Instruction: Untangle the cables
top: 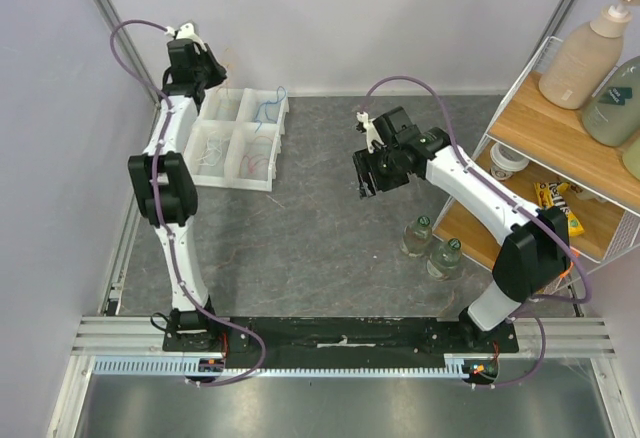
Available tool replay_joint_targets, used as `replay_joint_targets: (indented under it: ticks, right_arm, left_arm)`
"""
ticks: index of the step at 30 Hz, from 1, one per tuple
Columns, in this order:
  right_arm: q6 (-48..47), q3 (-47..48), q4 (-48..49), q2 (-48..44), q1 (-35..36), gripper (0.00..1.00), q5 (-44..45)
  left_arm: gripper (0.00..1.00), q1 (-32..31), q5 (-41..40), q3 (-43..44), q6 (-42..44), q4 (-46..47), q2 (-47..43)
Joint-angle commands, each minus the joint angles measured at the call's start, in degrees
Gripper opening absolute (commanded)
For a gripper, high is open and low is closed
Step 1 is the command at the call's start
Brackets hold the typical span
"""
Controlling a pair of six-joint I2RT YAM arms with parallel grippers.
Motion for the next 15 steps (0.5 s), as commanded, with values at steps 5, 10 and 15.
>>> replay_joint_targets:
  ticks: [5,10,15]
  right_arm:
    - [-2.5,4.7,-2.0,4.1,-2.7,0.66,-0.4]
    - [-2.5,5.5,-2.2,5.3,-3.9,0.66,-1.2]
    - [-2.8,5.2,-2.2,5.2,-4.6,0.66,-1.8]
  left_arm:
    - [0.02,0.3,-4.1,8.8,-8.0,-0.4,12.1]
    - [0.02,0.7,-1.6,10.4,-18.6,-3.0,15.3]
    - [0.02,2.0,-1.0,10.1,-30.5,-8.2,17.1]
